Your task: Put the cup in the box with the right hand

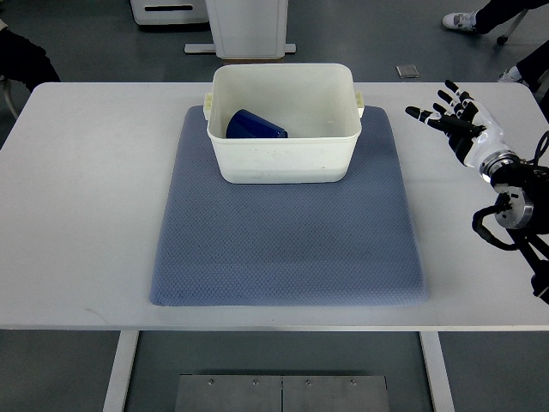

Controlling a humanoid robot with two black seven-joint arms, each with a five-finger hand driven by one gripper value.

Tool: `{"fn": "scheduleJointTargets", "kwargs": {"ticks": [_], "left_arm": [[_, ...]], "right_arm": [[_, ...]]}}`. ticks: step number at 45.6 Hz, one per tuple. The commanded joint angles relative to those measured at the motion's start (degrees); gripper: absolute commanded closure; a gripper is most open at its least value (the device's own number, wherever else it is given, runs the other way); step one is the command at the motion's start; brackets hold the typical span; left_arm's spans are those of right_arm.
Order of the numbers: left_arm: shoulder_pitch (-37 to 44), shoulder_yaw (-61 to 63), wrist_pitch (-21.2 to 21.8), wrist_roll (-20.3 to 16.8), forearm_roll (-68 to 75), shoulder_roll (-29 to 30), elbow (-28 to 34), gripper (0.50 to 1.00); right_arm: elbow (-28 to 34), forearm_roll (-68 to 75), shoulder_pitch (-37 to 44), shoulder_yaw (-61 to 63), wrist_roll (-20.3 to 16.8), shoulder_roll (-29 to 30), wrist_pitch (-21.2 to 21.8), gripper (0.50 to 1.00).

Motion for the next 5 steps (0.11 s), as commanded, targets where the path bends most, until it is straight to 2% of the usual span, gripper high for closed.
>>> {"fn": "scheduleJointTargets", "kwargs": {"ticks": [1,5], "left_arm": [[-0.01,0.00,0.00,-0.01,-0.03,0.00,0.00,0.500],[-0.01,0.00,0.00,-0.01,-0.03,0.00,0.00,0.500]], "right_arm": [[0.11,0.02,-0.58,-0.08,0.07,0.80,0.02,0.500],[0.11,0.02,-0.75,-0.08,0.07,1.07,0.02,0.500]]}}
